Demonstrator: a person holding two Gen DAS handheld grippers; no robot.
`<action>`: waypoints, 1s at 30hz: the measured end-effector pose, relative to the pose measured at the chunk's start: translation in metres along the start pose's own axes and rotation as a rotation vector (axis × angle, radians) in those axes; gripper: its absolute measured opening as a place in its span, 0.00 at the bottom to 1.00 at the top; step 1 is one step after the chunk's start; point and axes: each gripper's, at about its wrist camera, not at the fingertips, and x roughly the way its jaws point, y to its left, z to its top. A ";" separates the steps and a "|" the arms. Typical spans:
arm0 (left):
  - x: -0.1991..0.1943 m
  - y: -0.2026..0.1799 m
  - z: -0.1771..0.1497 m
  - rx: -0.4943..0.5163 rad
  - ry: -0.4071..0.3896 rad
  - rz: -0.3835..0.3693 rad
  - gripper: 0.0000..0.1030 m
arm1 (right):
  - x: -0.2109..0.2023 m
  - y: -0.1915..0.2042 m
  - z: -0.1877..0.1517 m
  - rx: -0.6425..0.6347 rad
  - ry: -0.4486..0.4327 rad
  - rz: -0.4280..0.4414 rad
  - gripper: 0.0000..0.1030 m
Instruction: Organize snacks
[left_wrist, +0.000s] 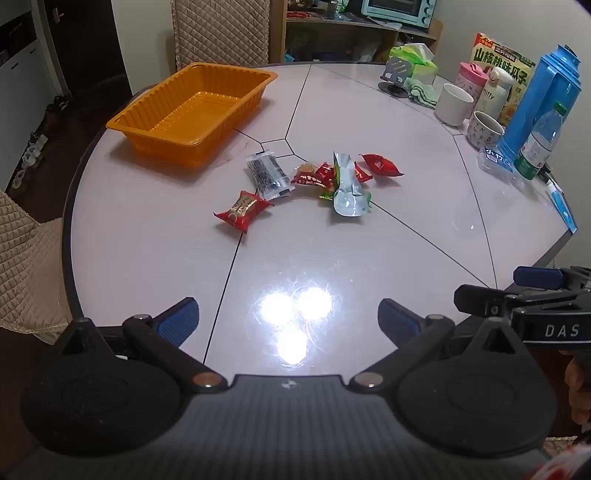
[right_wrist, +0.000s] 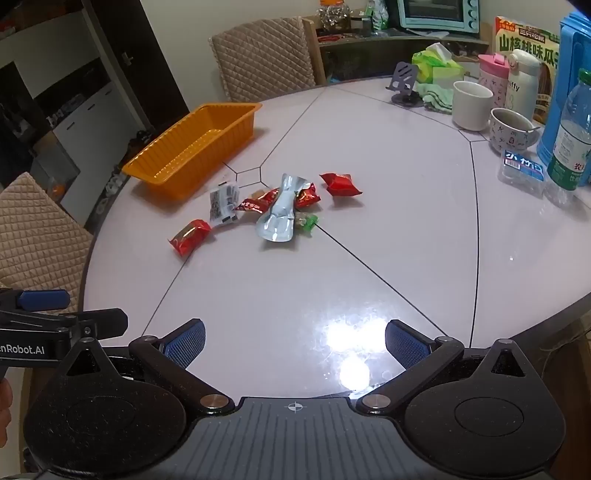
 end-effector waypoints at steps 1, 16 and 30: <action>0.000 0.000 0.000 0.001 -0.001 0.001 1.00 | 0.000 0.000 0.000 0.003 0.004 0.004 1.00; 0.000 0.000 0.000 0.002 -0.004 0.003 1.00 | 0.002 0.000 -0.001 -0.003 0.006 0.000 1.00; -0.001 0.002 0.002 0.000 -0.002 0.000 1.00 | 0.000 0.003 0.001 -0.010 0.005 -0.004 1.00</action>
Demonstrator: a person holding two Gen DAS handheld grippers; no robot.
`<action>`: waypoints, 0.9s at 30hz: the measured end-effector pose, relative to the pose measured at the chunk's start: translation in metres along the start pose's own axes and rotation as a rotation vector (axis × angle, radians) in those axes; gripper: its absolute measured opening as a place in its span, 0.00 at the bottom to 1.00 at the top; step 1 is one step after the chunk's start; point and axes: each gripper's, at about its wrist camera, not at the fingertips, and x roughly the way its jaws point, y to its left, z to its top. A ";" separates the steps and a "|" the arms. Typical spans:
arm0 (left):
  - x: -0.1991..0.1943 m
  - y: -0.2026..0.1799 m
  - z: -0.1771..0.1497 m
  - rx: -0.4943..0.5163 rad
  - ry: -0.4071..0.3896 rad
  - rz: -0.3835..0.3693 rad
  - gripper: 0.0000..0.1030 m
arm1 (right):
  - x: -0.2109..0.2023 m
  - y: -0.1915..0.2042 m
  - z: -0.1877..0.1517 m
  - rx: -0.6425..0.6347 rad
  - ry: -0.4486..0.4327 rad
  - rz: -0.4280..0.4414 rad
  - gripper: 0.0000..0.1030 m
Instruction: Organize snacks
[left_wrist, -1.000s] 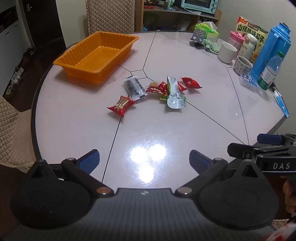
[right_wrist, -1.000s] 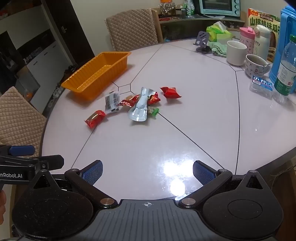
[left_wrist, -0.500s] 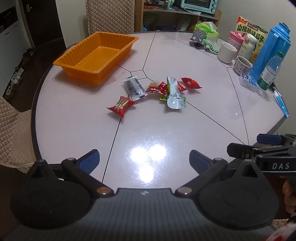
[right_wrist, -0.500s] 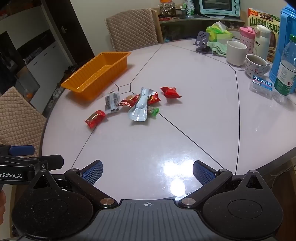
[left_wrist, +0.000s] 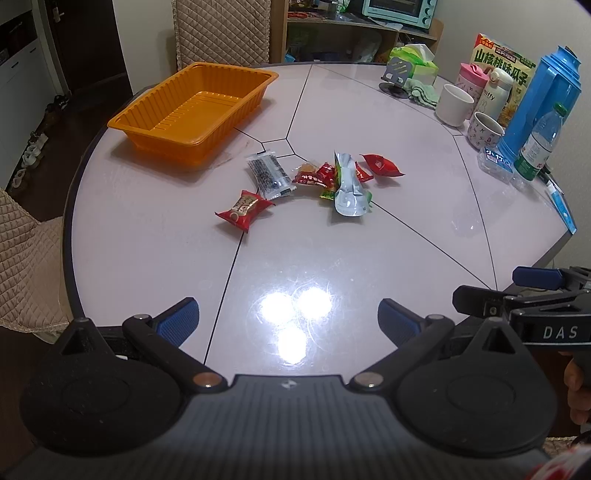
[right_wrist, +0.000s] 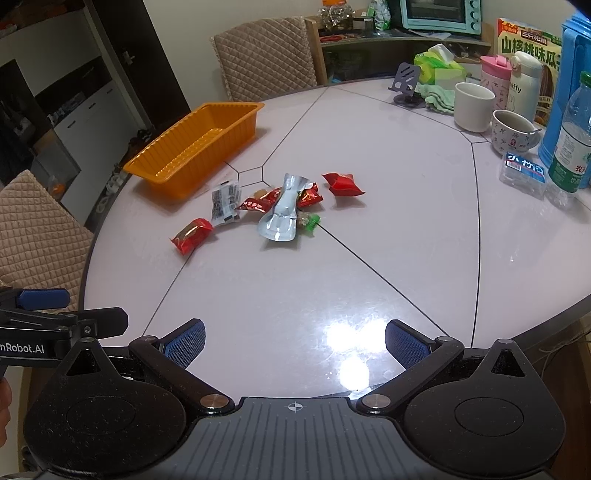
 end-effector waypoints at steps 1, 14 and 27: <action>0.000 0.000 0.000 0.000 0.000 0.000 1.00 | 0.000 0.000 0.000 0.000 0.000 -0.001 1.00; 0.000 0.000 -0.001 -0.002 -0.001 -0.001 1.00 | 0.001 0.001 -0.001 0.000 -0.001 0.000 1.00; -0.001 0.001 0.000 -0.003 -0.001 -0.002 1.00 | 0.001 0.003 -0.001 -0.002 -0.001 -0.001 1.00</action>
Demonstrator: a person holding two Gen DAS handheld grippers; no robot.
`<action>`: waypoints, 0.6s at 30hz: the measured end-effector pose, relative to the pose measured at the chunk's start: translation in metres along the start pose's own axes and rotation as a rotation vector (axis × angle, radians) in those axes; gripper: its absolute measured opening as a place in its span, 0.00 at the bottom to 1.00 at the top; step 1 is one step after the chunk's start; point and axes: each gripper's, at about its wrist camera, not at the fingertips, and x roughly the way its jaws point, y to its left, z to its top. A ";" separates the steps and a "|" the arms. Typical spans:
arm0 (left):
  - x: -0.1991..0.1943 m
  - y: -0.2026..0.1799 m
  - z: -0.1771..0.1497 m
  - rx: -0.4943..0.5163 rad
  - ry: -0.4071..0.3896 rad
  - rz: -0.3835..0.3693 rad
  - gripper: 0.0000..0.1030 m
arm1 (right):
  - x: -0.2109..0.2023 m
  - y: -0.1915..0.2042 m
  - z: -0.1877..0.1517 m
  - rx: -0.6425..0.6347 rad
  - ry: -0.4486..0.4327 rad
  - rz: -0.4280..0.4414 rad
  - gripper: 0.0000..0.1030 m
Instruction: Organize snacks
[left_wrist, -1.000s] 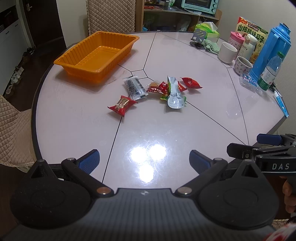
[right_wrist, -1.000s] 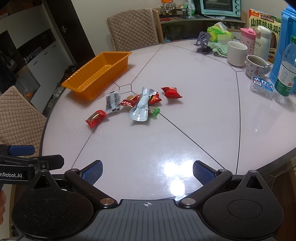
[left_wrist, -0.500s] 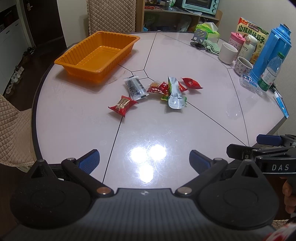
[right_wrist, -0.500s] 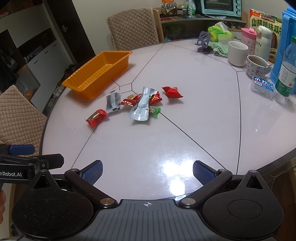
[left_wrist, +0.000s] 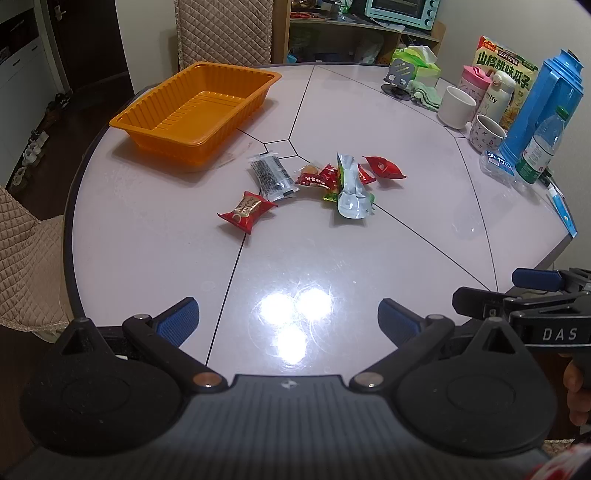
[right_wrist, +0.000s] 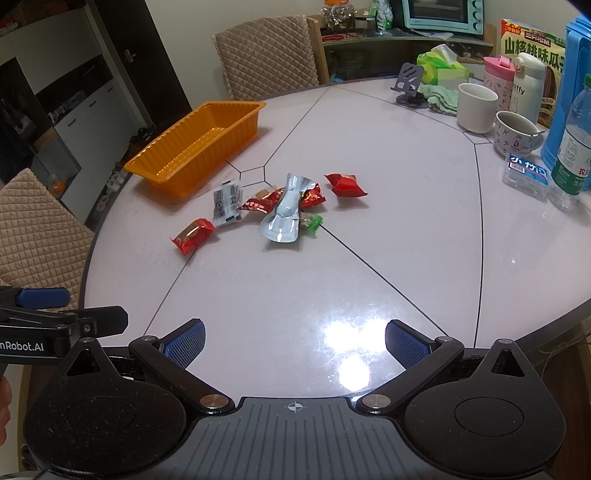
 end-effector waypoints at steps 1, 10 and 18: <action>0.000 0.000 0.000 0.000 0.000 0.000 1.00 | 0.000 0.000 0.000 0.000 0.000 0.000 1.00; -0.001 0.004 0.002 -0.004 0.002 -0.002 1.00 | 0.002 0.002 0.003 -0.003 0.006 0.000 1.00; -0.001 0.005 0.002 -0.004 0.002 -0.002 1.00 | 0.002 0.002 0.003 -0.002 0.007 0.000 1.00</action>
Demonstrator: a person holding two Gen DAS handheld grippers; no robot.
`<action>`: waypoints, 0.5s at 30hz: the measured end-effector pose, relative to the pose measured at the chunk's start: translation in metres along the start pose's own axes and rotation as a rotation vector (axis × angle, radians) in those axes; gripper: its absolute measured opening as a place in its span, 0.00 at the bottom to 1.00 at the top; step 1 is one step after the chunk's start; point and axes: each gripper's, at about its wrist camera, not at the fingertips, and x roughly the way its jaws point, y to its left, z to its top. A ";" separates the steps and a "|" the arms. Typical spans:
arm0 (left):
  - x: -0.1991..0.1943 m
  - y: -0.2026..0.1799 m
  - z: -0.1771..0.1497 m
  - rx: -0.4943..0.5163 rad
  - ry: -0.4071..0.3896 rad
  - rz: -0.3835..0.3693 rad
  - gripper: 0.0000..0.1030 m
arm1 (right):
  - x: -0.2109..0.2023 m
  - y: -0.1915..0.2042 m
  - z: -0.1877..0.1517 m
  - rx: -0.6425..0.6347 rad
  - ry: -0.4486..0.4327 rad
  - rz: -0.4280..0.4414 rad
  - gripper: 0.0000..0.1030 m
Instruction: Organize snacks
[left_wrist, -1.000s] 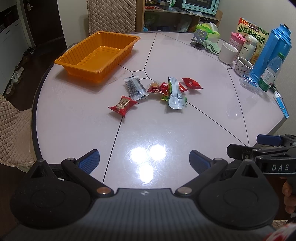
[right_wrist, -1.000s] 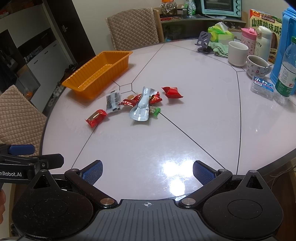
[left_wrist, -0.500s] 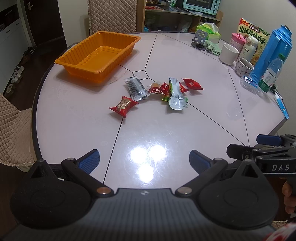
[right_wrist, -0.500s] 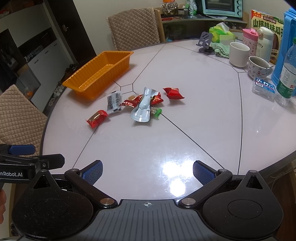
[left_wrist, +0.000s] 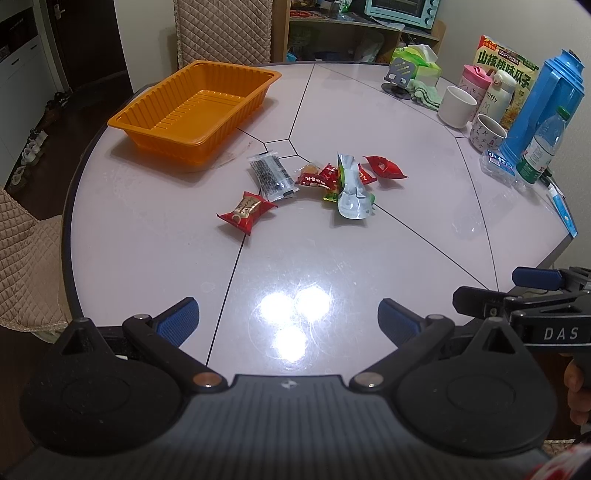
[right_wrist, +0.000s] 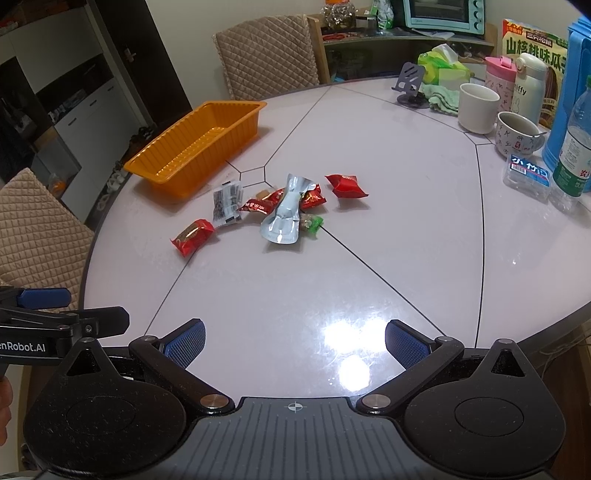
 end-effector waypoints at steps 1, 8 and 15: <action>0.000 0.000 0.000 -0.001 0.001 0.000 1.00 | 0.000 0.000 0.000 0.000 0.000 0.000 1.00; 0.001 -0.001 -0.001 -0.001 -0.001 -0.001 1.00 | 0.001 0.000 0.000 0.000 -0.001 0.000 1.00; 0.001 -0.001 -0.001 -0.001 -0.001 0.000 1.00 | 0.002 0.000 0.002 0.002 0.002 0.000 1.00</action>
